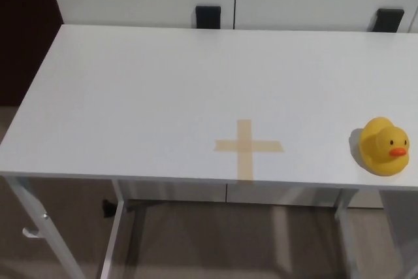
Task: The robot uses its right hand to push the yellow duck toy to the center of the white desk.
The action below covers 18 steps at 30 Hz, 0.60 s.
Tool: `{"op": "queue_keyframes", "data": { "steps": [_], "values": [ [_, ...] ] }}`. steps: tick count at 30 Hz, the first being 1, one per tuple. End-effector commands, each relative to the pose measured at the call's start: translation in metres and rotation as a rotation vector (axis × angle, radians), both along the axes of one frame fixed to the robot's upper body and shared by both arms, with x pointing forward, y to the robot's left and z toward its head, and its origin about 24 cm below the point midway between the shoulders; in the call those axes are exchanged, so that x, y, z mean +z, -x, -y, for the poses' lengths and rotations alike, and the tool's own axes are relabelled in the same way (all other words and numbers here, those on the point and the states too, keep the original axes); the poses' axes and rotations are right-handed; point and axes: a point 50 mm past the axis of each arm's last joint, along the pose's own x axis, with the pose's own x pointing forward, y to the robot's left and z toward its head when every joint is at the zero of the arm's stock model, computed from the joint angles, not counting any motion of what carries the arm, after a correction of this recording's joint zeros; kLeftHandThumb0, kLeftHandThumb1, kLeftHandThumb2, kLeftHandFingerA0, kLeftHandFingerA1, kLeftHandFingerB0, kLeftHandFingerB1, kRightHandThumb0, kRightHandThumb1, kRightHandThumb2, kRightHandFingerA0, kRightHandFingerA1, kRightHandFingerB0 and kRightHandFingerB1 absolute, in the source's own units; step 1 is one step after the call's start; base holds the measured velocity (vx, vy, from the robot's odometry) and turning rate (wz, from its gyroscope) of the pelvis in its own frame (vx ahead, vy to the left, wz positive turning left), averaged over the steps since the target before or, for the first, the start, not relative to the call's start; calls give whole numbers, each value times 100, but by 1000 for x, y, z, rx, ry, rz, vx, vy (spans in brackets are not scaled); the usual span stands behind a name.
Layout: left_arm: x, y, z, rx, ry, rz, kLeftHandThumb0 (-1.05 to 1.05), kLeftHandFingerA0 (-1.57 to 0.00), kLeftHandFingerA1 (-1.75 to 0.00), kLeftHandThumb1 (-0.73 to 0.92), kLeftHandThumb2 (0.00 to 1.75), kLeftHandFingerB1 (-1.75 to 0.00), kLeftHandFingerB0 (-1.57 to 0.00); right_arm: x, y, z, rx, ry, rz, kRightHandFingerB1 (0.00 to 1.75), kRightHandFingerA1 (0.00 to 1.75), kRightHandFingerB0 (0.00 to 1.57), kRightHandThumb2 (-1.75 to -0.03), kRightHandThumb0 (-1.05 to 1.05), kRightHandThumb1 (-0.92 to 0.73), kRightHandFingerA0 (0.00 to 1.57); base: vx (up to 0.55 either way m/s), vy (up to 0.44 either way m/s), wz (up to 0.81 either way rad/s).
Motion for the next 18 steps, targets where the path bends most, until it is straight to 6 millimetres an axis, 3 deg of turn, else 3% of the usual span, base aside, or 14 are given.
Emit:
{"op": "queue_keyframes", "data": {
  "steps": [1,3,4,5,6,7,10,11,12,13,14,15,16,18],
  "values": [
    [7,-6,-6,-39,-26,63,-17,-85,-66,66,68,-57,-77,24,-10,14,-50,9,241,52,68,29,-86,-37,-54,40,0,0,0],
    [6,-5,-5,-34,-26,64,-17,-87,-67,66,67,-58,-79,31,-14,17,-43,32,279,51,67,26,-85,-43,-56,36,0,0,0],
    [7,-5,-6,-36,-31,60,-18,-86,-66,68,65,-56,-78,37,-19,19,-21,45,295,38,62,27,-62,-42,-75,31,0,0,0],
    [7,-5,-6,-35,-31,58,-18,-85,-66,66,66,-56,-76,44,-26,22,-8,49,338,39,60,23,-63,-48,-75,19,0,0,0],
    [7,-5,-7,-34,-29,59,-18,-85,-66,66,66,-56,-76,48,-30,24,-5,48,367,39,60,23,-63,-48,-75,19,0,0,0],
    [7,-5,-7,-31,-26,62,-18,-84,-66,67,68,-58,-78,60,-44,28,6,62,415,49,63,12,-94,-65,-64,19,0,0,0],
    [7,-6,-7,-31,-26,62,-18,-84,-66,68,67,-57,-76,83,-72,32,31,95,533,48,62,11,-93,-64,-64,17,0,0,0],
    [7,-6,-7,-44,-28,60,-19,-84,-65,68,65,-57,-77,105,-96,31,84,120,598,39,60,11,-66,-69,-86,11,0,0,0],
    [7,-6,-7,-44,-28,60,-19,-84,-65,68,65,-57,-77,105,-96,31,84,120,598,39,60,11,-66,-69,-86,11,0,0,0],
    [7,-5,-6,-44,-28,59,-17,-85,-66,67,66,-57,-78,121,-113,28,129,132,652,51,54,0,-111,-37,-55,2,0,0,0],
    [6,-4,-6,-42,-27,56,-15,-85,-64,67,67,-56,-76,135,-131,22,167,139,710,51,54,0,-110,-37,-53,2,0,0,0],
    [6,-4,-6,-42,-26,55,-15,-85,-64,67,67,-56,-76,138,-136,20,175,141,724,51,54,0,-110,-37,-53,2,0,0,0],
    [6,-3,-5,-39,-25,53,-17,-86,-66,67,66,-56,-76,142,-142,18,189,137,747,44,60,13,-66,-78,-88,7,0,0,0],
    [5,-2,-4,-35,-24,50,-16,-86,-68,67,69,-57,-77,153,-160,6,238,130,794,46,63,18,-67,-82,-87,9,0,0,0]
  ]
}}
